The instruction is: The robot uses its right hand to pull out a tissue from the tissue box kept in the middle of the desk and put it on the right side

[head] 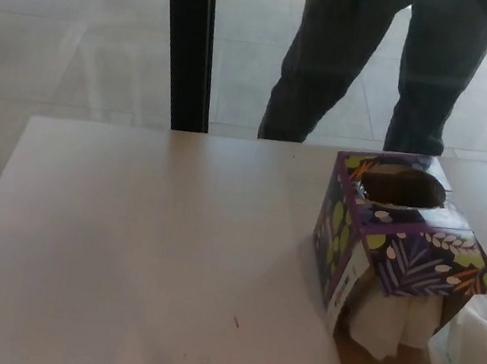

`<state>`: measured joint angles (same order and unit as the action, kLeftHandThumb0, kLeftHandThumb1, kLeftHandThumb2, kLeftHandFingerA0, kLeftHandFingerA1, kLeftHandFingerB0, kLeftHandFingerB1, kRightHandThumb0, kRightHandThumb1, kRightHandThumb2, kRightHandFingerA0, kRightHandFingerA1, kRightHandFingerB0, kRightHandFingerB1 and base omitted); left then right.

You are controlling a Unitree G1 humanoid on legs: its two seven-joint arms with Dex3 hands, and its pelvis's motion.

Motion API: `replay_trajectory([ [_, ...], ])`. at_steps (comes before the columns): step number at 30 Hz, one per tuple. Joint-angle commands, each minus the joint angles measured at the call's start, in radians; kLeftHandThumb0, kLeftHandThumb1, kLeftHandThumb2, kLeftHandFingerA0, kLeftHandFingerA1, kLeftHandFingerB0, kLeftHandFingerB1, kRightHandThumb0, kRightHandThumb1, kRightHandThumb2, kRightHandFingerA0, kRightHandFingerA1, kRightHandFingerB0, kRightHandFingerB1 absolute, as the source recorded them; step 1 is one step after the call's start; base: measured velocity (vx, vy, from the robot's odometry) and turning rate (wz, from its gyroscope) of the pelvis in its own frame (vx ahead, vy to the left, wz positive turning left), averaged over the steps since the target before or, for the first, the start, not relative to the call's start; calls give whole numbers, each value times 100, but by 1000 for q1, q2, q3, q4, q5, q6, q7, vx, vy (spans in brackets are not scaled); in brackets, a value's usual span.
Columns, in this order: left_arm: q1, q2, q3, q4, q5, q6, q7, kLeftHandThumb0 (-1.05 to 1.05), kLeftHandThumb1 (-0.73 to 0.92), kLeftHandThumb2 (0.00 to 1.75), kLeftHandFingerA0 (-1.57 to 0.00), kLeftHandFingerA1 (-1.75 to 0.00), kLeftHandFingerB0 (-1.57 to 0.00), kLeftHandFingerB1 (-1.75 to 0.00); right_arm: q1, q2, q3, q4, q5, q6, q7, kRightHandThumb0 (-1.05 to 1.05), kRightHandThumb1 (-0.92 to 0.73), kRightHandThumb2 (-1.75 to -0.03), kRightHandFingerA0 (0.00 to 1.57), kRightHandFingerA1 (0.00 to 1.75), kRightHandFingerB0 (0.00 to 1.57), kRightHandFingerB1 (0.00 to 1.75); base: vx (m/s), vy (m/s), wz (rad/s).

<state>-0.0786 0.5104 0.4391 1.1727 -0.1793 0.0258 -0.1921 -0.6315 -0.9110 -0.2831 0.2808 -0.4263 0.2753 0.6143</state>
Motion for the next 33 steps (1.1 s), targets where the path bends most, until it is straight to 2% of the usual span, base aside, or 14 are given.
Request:
replay_trajectory([
  [1, 25, 28, 2, 3, -8, -4, -6, -105, 80, 98, -65, -58, -45, -81, 284, -13, -461, 63, 158, -137, -196, -74, -45, -85, 1, 52, 5, 42, 0, 0, 0],
  [2, 26, 28, 4, 1, -11, 0, -13, -105, 80, 98, -65, -59, -44, -81, 315, -7, -500, 91, 169, -169, -215, -81, -50, -86, 19, 71, 4, 42, 0, 0, 0],
  [5, 28, 28, 1, 3, -8, -5, -19, -105, 79, 99, -65, -59, -44, -82, 371, 8, -577, 172, 206, -248, -255, -77, -48, -86, 14, 73, 4, 47, 0, 0, 0],
  [9, 32, 18, 7, 4, -12, -7, -2, -105, 80, 98, -67, -60, -47, -82, 484, 119, -780, 246, 298, -239, -351, -72, -48, -85, 124, 127, 4, 49, 0, 0, 0],
  [12, 27, 17, -3, 12, -1, -5, 8, -105, 80, 98, -68, -59, -48, -80, 564, 167, -814, 284, 278, -284, -457, -68, -50, -84, 136, 129, 5, 52, 0, 0, 0],
  [13, 27, 17, -3, 15, -1, -10, 9, -105, 80, 97, -68, -59, -48, -79, 560, 192, -852, 307, 313, -273, -474, -67, -47, -83, 125, 132, 7, 52, 0, 0, 0],
  [14, 26, 16, 0, 16, -4, -7, 10, -105, 80, 98, -68, -58, -49, -80, 585, 194, -853, 409, 332, -323, -508, -71, -53, -87, 33, 82, 5, 51, 0, 0, 0],
  [15, 29, 15, 0, 19, -4, -10, 10, -105, 80, 98, -68, -59, -49, -80, 600, 204, -873, 486, 362, -342, -524, -66, -52, -83, 12, 73, 5, 51, 0, 0, 0],
  [24, 41, 6, 9, 13, -17, -2, -7, -105, 79, 98, -67, -63, -44, -81, 631, 254, -857, 694, 378, -435, -626, -60, -67, -60, 6, 96, 16, 48, 0, 0, 0],
  [27, 37, 6, 5, 17, -14, -1, -6, -105, 79, 98, -69, -63, -45, -81, 582, 314, -916, 700, 464, -435, -596, -54, -66, -59, 38, 115, 17, 54, 0, 0, 0],
  [30, 39, -2, -3, 15, -6, -10, 1, -105, 80, 99, -68, -62, -45, -81, 569, 326, -902, 740, 458, -471, -604, -44, -46, -95, 61, 94, 10, 56, 0, 0, 0],
  [31, 41, -5, -1, 14, -8, -10, 1, -105, 80, 99, -68, -62, -45, -81, 562, 327, -904, 746, 464, -465, -597, -44, -46, -95, 61, 94, 10, 56, 0, 0, 0],
  [32, 43, -7, -1, 9, -8, -9, 1, -105, 80, 99, -67, -62, -45, -81, 558, 331, -890, 756, 453, -456, -605, -53, -68, -59, 36, 106, 16, 55, 0, 0, 0],
  [33, 43, -7, -2, 11, -6, -9, 5, -105, 81, 99, -69, -61, -46, -80, 558, 343, -883, 756, 451, -462, -601, -53, -69, -61, 61, 124, 13, 57, 0, 0, 0],
])
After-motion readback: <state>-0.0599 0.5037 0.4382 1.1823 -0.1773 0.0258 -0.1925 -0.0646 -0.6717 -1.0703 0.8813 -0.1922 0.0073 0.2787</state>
